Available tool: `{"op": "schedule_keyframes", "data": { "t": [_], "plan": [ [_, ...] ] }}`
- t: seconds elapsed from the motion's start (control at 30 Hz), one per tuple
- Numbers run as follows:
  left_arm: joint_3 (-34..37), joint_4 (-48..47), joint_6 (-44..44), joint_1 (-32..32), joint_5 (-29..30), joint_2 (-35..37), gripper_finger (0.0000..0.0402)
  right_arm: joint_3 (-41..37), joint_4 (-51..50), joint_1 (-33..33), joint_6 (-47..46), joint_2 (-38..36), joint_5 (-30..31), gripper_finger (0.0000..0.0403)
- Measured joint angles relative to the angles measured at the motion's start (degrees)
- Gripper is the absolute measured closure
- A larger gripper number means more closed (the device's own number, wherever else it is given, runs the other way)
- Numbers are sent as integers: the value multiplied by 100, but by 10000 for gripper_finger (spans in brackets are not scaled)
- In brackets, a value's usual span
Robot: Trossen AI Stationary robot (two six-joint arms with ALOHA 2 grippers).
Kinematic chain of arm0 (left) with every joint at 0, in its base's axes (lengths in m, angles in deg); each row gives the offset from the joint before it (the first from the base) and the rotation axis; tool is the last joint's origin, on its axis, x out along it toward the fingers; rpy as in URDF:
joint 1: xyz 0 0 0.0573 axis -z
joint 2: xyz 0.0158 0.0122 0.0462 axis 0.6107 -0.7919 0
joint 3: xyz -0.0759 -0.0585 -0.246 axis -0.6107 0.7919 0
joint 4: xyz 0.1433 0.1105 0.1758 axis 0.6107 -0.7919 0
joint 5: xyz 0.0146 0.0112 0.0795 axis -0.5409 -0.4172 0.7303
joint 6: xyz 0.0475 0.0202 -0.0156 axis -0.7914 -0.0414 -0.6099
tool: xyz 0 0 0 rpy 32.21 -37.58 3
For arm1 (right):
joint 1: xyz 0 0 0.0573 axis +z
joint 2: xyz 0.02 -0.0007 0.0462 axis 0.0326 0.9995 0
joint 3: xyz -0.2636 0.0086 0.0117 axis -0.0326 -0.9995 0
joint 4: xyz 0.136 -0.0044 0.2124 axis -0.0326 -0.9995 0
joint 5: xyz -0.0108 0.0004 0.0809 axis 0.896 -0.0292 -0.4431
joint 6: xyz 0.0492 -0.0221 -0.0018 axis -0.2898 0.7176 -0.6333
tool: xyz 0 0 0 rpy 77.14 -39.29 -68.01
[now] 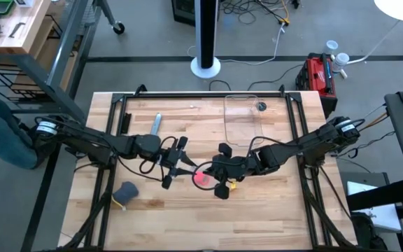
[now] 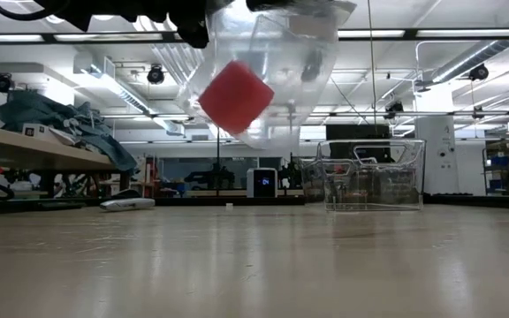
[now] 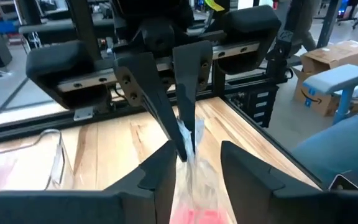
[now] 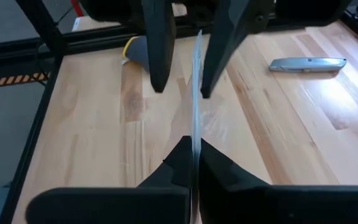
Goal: Roll bandage
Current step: Close the transparent zip bag
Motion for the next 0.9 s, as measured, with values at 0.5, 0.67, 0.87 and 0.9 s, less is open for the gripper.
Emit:
{"op": "schedule_keyframes", "data": {
  "t": [0.5,0.67,0.87,0.9],
  "plan": [
    [2,206,-69,0,7,4,312,6,290,-5,157,4,2,403],
    [2,275,-71,-11,9,4,325,64,298,-15,256,9,0,403],
    [0,420,-73,-11,11,4,321,121,299,-15,343,9,-1,403],
    [0,456,-73,-11,11,4,320,124,303,-15,347,9,-1,403]
  ]
}}
